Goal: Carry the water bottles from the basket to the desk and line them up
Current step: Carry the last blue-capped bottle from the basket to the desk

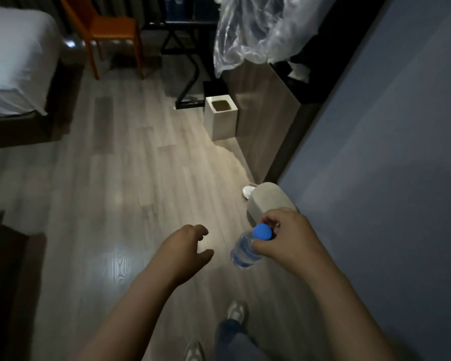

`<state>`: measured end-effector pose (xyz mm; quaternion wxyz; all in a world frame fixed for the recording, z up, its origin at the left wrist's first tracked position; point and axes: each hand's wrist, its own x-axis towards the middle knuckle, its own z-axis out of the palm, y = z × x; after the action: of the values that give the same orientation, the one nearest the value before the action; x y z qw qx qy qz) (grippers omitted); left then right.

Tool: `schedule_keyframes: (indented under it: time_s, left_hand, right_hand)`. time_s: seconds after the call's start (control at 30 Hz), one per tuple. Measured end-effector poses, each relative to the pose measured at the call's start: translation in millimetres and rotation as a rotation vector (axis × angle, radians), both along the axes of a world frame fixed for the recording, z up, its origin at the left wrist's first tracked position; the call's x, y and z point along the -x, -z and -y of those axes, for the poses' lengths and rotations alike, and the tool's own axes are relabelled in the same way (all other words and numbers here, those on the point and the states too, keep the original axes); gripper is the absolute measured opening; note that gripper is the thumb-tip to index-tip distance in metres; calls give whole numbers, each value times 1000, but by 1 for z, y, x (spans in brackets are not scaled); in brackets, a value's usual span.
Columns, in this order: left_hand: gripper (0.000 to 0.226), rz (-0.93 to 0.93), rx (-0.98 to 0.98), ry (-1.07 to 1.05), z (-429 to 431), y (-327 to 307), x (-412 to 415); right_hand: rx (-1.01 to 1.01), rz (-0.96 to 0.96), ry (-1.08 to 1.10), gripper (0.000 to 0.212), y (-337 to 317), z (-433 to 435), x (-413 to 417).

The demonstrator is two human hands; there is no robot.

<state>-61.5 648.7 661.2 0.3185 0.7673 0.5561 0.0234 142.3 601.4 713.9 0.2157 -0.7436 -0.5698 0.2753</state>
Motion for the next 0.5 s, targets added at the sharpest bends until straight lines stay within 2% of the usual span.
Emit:
schedule_keyframes:
  time_s: [0.5]
  left_hand:
    - [48, -35, -81, -254, -181, -28, -27]
  right_hand:
    - [-90, 53, -334, 19, -27, -238, -35]
